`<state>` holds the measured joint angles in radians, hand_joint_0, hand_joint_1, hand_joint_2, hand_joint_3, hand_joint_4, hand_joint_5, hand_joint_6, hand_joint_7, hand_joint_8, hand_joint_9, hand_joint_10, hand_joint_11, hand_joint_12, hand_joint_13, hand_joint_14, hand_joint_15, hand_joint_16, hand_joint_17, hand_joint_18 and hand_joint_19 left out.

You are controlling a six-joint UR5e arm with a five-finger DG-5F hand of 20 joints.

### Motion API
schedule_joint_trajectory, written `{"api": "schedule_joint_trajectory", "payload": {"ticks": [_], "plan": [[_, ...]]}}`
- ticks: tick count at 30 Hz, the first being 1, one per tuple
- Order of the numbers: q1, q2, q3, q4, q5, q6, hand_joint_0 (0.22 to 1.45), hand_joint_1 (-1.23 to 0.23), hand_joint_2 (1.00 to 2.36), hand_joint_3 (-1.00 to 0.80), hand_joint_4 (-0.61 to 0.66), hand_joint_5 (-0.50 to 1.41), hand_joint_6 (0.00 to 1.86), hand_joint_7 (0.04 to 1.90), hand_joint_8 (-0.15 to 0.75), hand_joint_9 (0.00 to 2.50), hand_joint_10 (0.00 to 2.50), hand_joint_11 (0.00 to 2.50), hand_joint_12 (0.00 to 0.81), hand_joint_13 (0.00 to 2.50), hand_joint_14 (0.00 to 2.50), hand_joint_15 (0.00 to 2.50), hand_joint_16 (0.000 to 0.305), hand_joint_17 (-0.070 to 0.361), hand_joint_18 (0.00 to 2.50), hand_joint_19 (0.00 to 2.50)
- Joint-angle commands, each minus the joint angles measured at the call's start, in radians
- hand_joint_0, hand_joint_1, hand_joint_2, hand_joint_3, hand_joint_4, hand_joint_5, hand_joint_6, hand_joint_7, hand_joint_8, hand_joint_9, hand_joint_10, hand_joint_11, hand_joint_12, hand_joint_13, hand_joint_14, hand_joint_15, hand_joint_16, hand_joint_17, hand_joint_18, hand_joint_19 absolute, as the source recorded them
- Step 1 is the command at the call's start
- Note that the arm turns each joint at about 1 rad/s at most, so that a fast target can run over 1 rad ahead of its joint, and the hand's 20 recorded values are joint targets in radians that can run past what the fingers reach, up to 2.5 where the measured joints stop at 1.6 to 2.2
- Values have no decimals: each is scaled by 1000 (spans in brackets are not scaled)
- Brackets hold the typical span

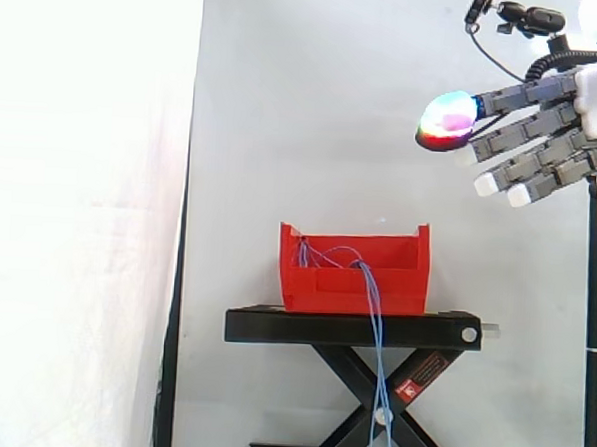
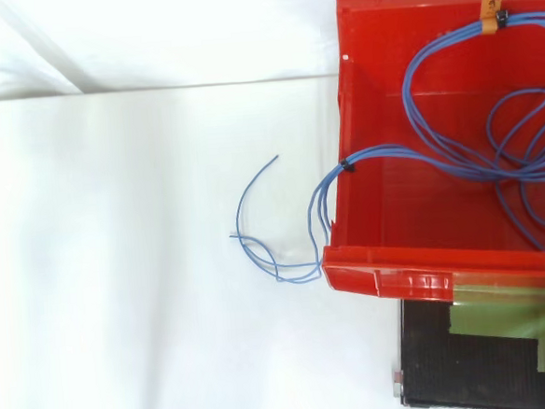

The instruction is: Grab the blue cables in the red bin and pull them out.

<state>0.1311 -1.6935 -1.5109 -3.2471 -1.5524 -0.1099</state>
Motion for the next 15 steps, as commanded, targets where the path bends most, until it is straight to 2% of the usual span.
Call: {"api": "schedule_joint_trajectory", "payload": {"ticks": [1, 7, 11, 15], "plan": [[-1, 0, 0, 1, 0, -3, 735, -627, 1000, -1000, 133, 0, 6, 181, 182, 0, 4, 156, 333, 0, 8, 267, 54, 121, 0, 392], [1, 0, 0, 20, 0, -20, 735, -628, 1000, -1000, 133, 0, 6, 179, 182, 0, 5, 157, 333, 0, 9, 263, 54, 121, 0, 391], [-1, 0, 0, 102, 11, -83, 734, -628, 1000, -1000, 134, 0, 6, 181, 181, 0, 4, 156, 333, 0, 8, 267, 54, 121, 0, 398], [1, 0, 0, 133, 17, -130, 735, -627, 1000, -1000, 133, 0, 6, 183, 183, 0, 4, 166, 333, 0, 8, 264, 54, 120, 0, 394]]}}
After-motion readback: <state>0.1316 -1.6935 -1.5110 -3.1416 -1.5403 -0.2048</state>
